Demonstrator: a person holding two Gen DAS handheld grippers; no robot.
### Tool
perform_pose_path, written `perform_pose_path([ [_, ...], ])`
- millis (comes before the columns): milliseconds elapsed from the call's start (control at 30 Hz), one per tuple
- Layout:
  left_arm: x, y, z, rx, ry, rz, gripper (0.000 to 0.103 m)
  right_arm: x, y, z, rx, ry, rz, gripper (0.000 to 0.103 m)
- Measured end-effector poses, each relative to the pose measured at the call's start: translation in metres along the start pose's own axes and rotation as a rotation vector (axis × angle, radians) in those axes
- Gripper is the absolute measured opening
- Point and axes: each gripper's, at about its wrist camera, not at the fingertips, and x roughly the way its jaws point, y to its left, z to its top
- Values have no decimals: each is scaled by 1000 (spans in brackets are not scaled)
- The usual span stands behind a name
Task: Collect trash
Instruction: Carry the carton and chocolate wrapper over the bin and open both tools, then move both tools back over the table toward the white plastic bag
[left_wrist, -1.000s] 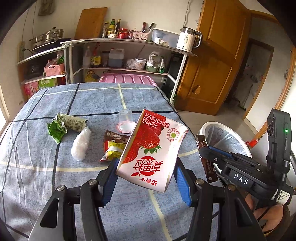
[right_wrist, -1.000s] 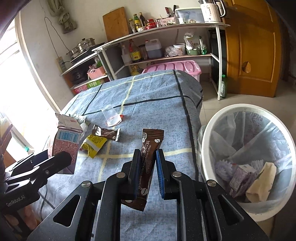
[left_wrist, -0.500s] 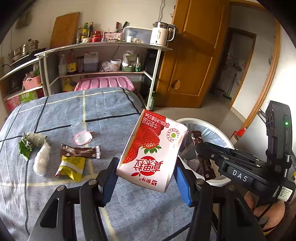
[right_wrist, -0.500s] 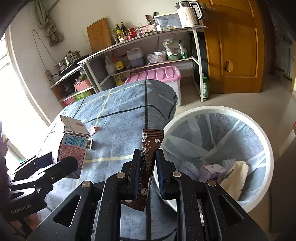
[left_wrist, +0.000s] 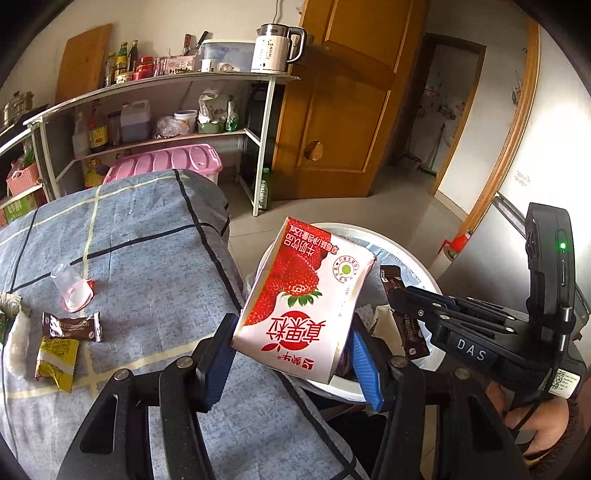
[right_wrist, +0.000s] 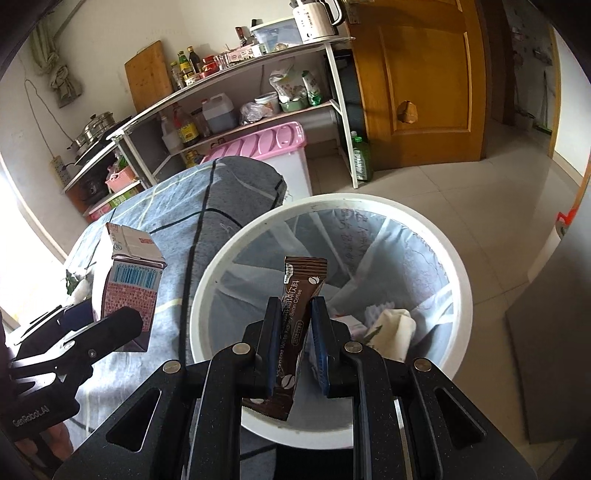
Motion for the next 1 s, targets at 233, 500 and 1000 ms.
perform_pose_path([
  [233, 25, -18, 3, 23, 46, -27, 58, 6, -22, 1, 23, 20, -29, 17],
  [500, 50, -26, 5, 20, 100, -45, 59, 20, -28, -1, 5, 76, -84, 20],
  [1000, 28, -6, 2, -31, 71, -41, 59, 9, -17, -2, 19, 52, -59, 38],
])
